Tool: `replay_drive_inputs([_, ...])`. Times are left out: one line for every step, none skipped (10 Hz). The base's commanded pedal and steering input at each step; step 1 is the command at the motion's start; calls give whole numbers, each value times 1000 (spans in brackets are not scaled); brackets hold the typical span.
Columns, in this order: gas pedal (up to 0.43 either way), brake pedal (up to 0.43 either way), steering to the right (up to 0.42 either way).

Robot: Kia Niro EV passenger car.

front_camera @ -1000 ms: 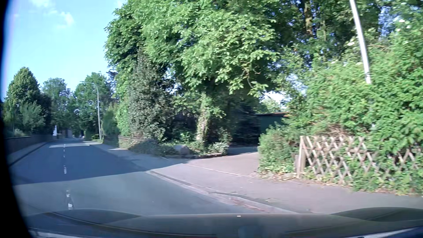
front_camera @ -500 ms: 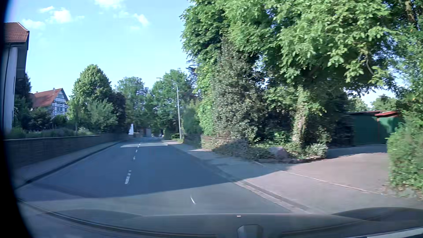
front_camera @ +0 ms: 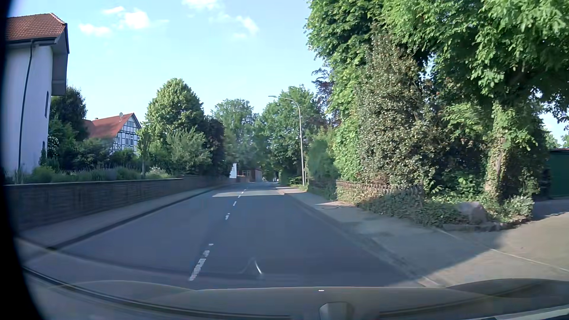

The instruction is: Follow the waypoints while adhering to traffic rules and regulations

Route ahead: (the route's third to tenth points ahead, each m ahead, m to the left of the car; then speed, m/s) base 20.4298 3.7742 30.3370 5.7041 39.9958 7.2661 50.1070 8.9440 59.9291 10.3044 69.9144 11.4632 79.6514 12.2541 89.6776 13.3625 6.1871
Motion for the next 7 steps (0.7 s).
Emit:
replay_drive_inputs([398, 6, -117])
replay_drive_inputs([398, 6, -99])
replay_drive_inputs([398, 6, -77])
replay_drive_inputs([398, 6, -64])
replay_drive_inputs([398, 6, -58])
replay_drive_inputs([398, 6, -53])
replay_drive_inputs([398, 6, -51])
